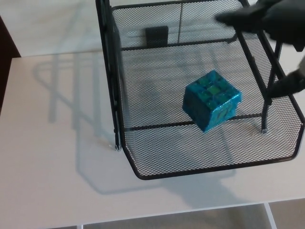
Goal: The robot walks towards a desk on which a file tray is kept in the middle and a cube is kept to its right. The robot lifts the cube using its right hand and places it on the file tray.
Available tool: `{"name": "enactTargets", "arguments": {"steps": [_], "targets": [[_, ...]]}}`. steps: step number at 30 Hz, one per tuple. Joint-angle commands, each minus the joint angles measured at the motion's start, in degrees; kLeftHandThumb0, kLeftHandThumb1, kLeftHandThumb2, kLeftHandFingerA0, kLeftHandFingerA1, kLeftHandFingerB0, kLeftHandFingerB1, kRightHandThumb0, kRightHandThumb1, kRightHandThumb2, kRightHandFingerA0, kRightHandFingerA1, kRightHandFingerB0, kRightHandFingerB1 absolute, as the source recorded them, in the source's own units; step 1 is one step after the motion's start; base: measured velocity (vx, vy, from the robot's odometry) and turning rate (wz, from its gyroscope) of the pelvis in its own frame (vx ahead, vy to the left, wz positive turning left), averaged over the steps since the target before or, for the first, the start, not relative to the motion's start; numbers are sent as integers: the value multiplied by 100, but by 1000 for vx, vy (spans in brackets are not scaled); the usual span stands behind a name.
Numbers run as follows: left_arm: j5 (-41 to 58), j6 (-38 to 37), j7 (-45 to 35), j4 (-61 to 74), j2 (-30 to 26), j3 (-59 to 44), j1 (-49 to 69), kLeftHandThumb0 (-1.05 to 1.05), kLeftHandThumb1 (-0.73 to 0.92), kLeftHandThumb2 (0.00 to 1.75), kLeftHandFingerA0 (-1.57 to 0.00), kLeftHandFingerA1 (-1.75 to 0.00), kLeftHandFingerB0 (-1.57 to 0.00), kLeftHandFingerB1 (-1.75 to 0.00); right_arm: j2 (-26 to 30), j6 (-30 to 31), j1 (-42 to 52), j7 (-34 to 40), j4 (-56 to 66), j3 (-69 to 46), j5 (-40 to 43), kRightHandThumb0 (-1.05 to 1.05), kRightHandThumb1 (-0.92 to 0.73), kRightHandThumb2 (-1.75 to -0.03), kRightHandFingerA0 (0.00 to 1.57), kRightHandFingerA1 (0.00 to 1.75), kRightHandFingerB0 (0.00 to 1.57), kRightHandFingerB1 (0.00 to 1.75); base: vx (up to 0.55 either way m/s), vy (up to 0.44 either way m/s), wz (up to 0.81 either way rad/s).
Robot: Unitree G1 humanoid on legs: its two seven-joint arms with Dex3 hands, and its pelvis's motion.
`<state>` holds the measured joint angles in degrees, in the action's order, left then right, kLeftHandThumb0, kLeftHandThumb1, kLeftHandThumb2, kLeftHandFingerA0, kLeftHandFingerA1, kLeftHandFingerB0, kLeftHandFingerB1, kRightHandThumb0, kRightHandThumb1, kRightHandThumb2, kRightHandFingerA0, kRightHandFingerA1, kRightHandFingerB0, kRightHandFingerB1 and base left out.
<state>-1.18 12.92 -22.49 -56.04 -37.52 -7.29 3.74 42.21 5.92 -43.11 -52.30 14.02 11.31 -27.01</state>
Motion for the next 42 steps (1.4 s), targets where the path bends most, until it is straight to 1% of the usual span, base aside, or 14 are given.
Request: {"name": "enactTargets", "arguments": {"steps": [1, 12, 14, 15, 19, 24, 26, 29, 31, 33, 34, 39, 40, 42], "targets": [[80, 139, -29, -102, -95, -109, 108, -56, 66, 94, -59, -101, -65, -90, 889, 430, 711, -265, 267, -2863, 1398, -89, -50, -85, 0, 19, 0, 0, 0, 0, 0], [9, 113, -59, -86, -172, -47, 42, -59, 66, 94, -84, -137, -81, -123, 895, 1628, 2654, -173, -1031, -7425, 1020, -82, -49, -81, 0, 2, 2, 6, 0, 0, 0], [-33, 95, -83, -82, -216, -9, 23, -58, 67, 95, -26, -89, -38, -83, 442, 659, 3703, 1073, -2514, -8320, 1581, -71, -44, -77, 0, 6, 3, 12, 0, 0, 0], [-18, 122, -107, -90, -224, -19, -14, -57, 65, 96, -34, -82, -46, -77, 312, 564, 4041, 1470, -2762, -8431, 1527, -57, -43, -83, 1, 45, 0, 28, 0, 0, 0], [10, 240, 9, -157, -180, -64, -130, -58, 69, 91, -43, -92, -47, -81, -698, 775, 4577, 3104, -3279, -8956, 1887, -36, -61, -59, 21, 44, 15, 27, 0, 0, 0], [-55, 181, -11, -226, -206, 3, -217, -56, 60, 117, -47, -80, -48, -76, -1507, -1800, 5026, 5165, -4525, -8547, 2271, -38, -63, -61, 47, 41, 36, 33, 0, 0, 0], [-32, 142, 30, -263, -225, -43, -187, -58, 64, 96, -76, -129, -75, -127, -1918, -1493, 4753, 5162, -3759, -8598, 2237, -43, -49, -74, 47, 50, 34, 44, 0, 0, 0], [-50, 162, 62, -264, -228, -31, -215, -58, 65, 96, -75, -124, -81, -127, -1846, -2508, 4793, 5283, -4316, -8413, 2338, -38, -60, -59, 70, 49, 47, 37, 0, 0, 0], [-19, 121, 43, -320, -244, -67, -230, -61, 64, 98, -55, -103, -73, -108, -2160, -2279, 4763, 5650, -3880, -8411, 2107, -42, -66, -60, 63, 76, 48, 38, 0, 0, 0], [-41, 148, 23, -326, -280, -47, -234, -60, 62, 100, -86, -141, -83, -126, -2499, -2597, 4889, 5835, -3846, -8493, 2169, -32, -67, -59, 61, 89, 41, 40, 0, 0, 0], [-117, 119, 44, -353, -298, 23, -259, -60, 59, 116, -69, -95, -62, -84, -2596, -2661, 5015, 5873, -4075, -8569, 2286, -53, -73, -61, 49, 93, 31, 45, 0, 0, 0], [-125, -21, 21, -426, -310, 29, -317, -64, 60, 110, -52, -84, -53, -79, -2588, -3214, 5458, 7360, -5480, -8221, 1794, -40, -60, -84, 38, 80, 27, 61, 0, 0, 0], [-107, 37, 56, -403, -298, 7, -327, -63, 69, 91, -75, -112, -73, -107, -2678, -2943, 5758, 7569, -5504, -7928, 1430, -64, -72, -102, 28, 67, 17, 58, 0, 0, 0], [-92, 108, 48, -326, -303, -4, -319, -62, 68, 92, -66, -103, -63, -95, -2959, -1932, 5752, 7172, -5207, -8103, 1701, -53, -80, -63, 38, 90, 25, 61, 0, 0, 0]]}}
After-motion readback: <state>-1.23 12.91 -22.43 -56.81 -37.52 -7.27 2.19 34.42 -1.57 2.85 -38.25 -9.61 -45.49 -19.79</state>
